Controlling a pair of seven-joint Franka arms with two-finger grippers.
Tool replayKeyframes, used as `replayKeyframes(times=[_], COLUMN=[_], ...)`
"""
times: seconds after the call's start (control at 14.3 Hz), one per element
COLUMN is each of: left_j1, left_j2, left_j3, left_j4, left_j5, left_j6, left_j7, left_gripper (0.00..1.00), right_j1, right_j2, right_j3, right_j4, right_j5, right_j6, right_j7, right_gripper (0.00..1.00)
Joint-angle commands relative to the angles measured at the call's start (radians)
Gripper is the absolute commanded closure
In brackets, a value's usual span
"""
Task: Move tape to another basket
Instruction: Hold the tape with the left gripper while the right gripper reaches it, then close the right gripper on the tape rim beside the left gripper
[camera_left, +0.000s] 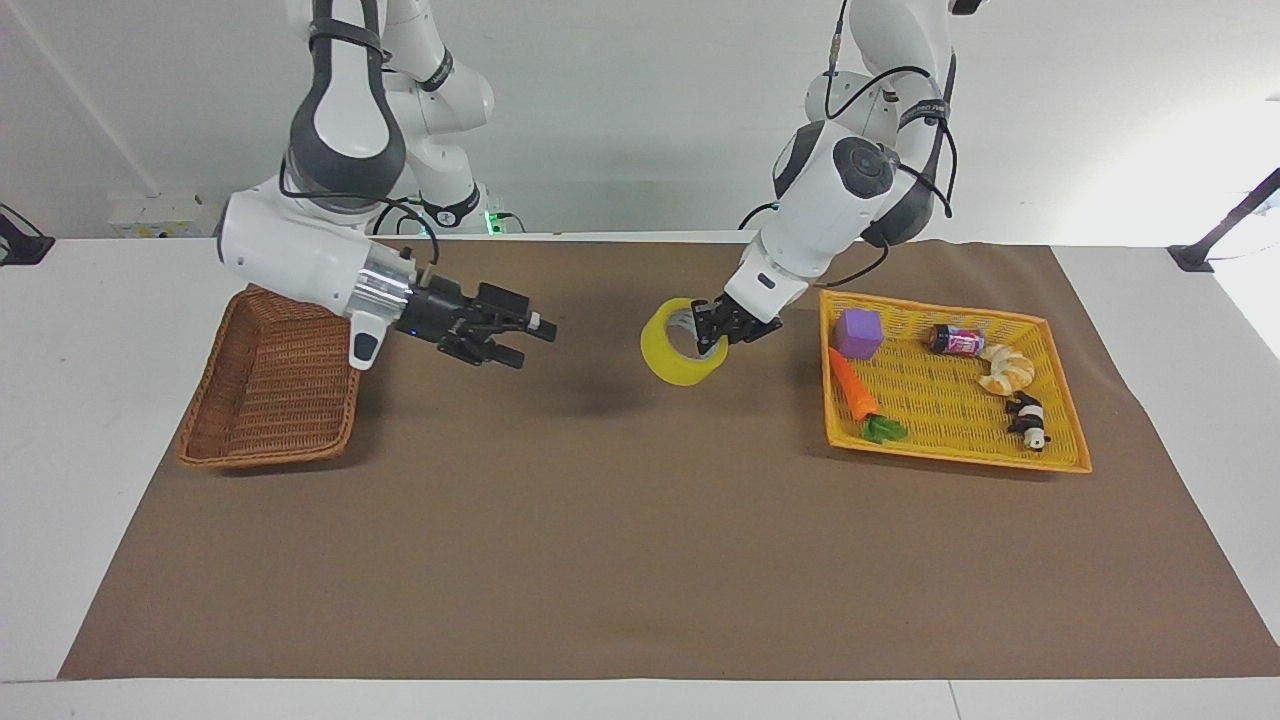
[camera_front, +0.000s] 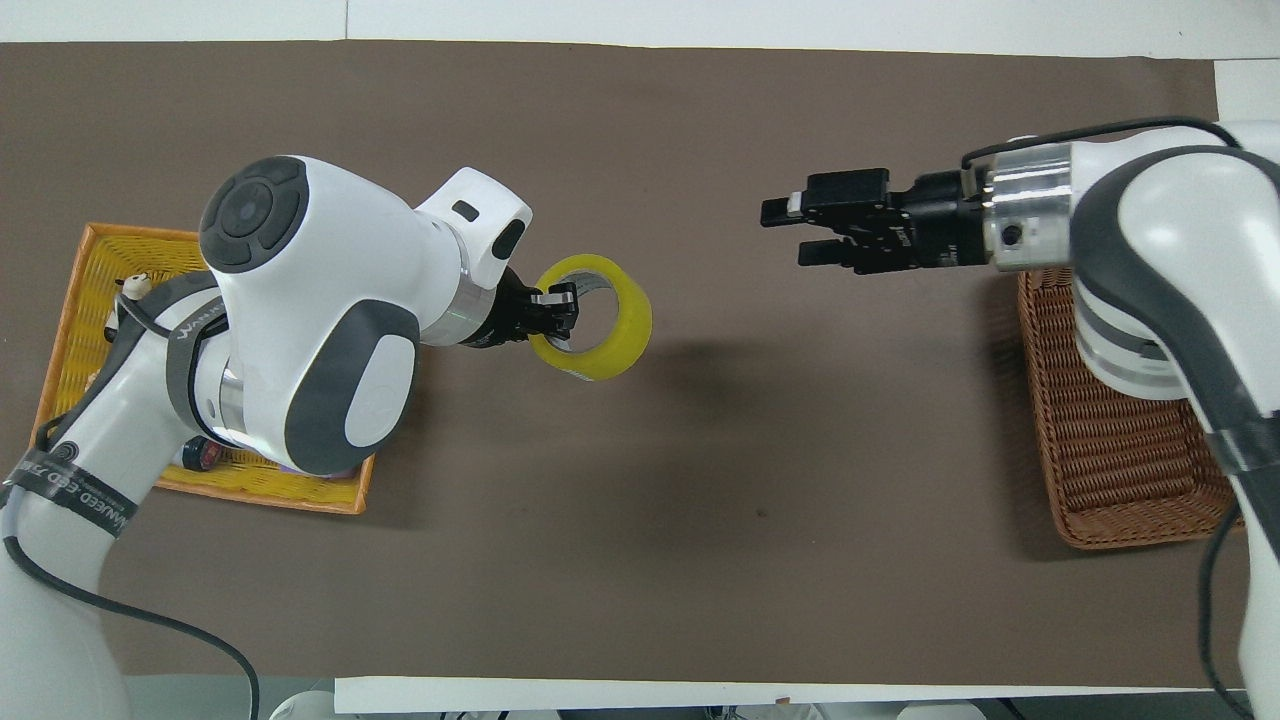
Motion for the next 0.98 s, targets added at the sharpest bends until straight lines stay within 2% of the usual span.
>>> replayKeyframes(times=[0.0, 0.56, 0.91], left_j1=[0.008, 0.011, 0.01], left_j2=[0.019, 0.019, 0.019], left_j3=[-0.002, -0.001, -0.001], left_j4=[0.033, 0.03, 0.031], left_j5=[-0.019, -0.018, -0.018], left_j6=[0.043, 0.049, 0.051], left_j7=[0.009, 0.009, 0.006], left_gripper=[0.99, 0.99, 0.99], right_j1=[0.078, 0.195, 0.219], right_j2=[0.017, 0.037, 0.039], right_j3=[-0.002, -0.002, -0.002], right_j4=[-0.007, -0.023, -0.027], right_j5=[0.064, 0.066, 0.067], right_j6=[0.103, 0.221, 0.226], right_j7=[-0.013, -0.007, 0.035], right_gripper=[0.0, 0.0, 0.0])
